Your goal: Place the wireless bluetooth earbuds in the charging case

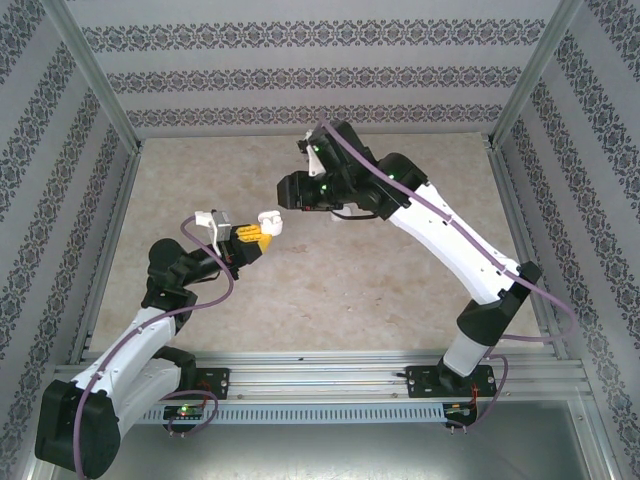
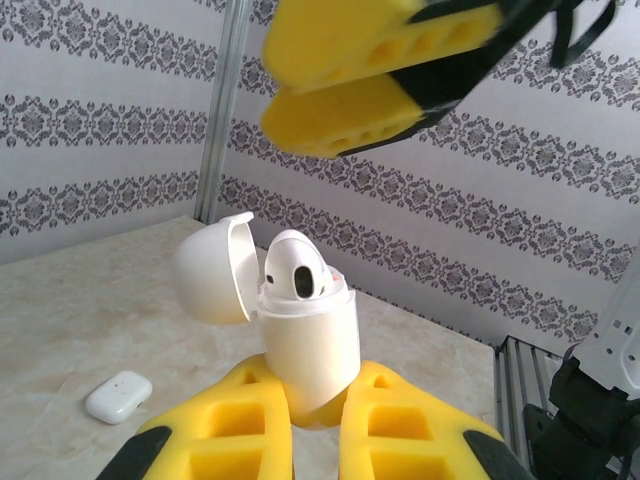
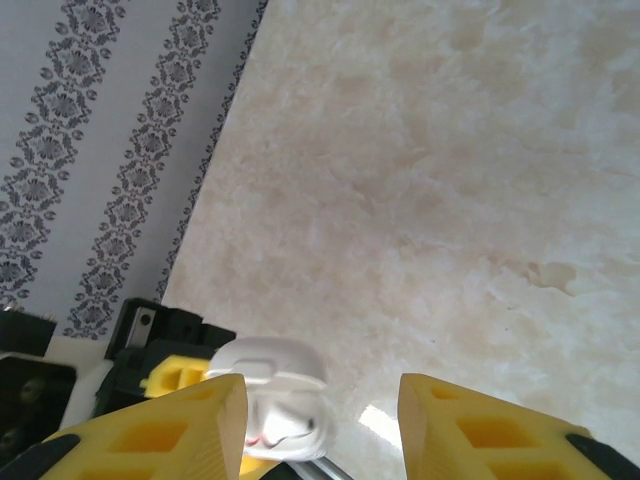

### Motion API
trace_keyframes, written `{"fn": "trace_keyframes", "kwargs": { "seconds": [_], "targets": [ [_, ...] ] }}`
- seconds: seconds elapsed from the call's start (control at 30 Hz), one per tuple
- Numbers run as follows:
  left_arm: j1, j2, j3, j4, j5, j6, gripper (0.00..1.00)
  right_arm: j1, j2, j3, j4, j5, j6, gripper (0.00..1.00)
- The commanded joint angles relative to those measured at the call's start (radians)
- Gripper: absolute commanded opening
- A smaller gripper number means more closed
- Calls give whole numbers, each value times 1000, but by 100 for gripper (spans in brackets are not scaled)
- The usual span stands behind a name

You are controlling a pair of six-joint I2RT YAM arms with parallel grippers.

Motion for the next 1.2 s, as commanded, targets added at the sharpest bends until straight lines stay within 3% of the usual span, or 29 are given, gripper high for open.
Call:
{"fn": "trace_keyframes", "kwargs": {
  "seconds": [0.0,0.23,0.5,0.73,1.17],
  "targets": [
    [-14,-4,47,11,39,15,1,-20,-3,-9,33,-98,-18,44],
    [-26,39,78,29,66,-9,1,-78,11,-114,203,-289,59,40],
    [-33,68,111,0,58,-19,1,-81,40,-139,220,-402,65,32],
    [-33,88,129,-18,16,-59,1,-76,-15,-237,236,-424,61,27],
    [-34,116,154,-20,-21,-131,1,-70,-122,-378,293,-391,53,27]
  ]
}}
